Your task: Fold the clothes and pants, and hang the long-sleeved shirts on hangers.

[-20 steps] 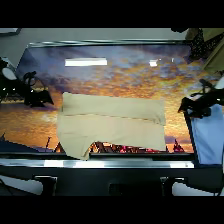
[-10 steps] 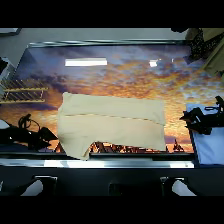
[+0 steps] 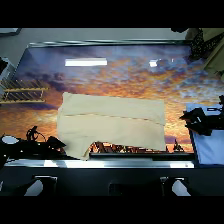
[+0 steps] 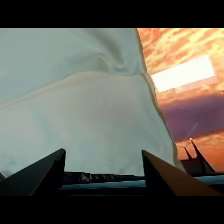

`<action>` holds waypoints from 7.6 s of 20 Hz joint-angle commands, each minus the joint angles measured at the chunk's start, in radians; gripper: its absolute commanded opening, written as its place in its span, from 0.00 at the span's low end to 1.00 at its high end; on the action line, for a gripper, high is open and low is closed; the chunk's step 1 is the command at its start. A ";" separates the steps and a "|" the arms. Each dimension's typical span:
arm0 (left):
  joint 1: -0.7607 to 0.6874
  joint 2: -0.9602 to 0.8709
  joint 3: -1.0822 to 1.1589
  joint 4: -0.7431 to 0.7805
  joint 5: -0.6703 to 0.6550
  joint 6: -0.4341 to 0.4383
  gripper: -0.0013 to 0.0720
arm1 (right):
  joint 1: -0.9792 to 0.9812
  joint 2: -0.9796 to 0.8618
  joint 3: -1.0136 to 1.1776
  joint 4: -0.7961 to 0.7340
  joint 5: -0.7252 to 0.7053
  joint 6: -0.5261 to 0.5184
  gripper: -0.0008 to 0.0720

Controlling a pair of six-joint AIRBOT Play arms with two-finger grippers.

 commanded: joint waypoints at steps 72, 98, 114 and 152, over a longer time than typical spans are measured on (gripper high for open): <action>-0.261 -0.669 1.123 -0.019 -0.178 -0.031 0.04 | 0.392 -0.352 0.303 -0.140 -0.205 0.056 0.05; -0.277 -1.016 1.698 0.027 -0.165 -0.159 0.40 | 0.262 -0.553 0.516 -0.119 -0.164 0.049 0.74; -0.290 -0.746 1.680 0.274 -0.320 -0.197 0.39 | 0.296 -0.785 0.510 -0.001 -0.157 -0.135 0.85; -1.173 -1.297 1.669 -0.416 0.396 -0.415 0.03 | 0.273 -0.206 0.718 -0.197 0.091 0.221 0.05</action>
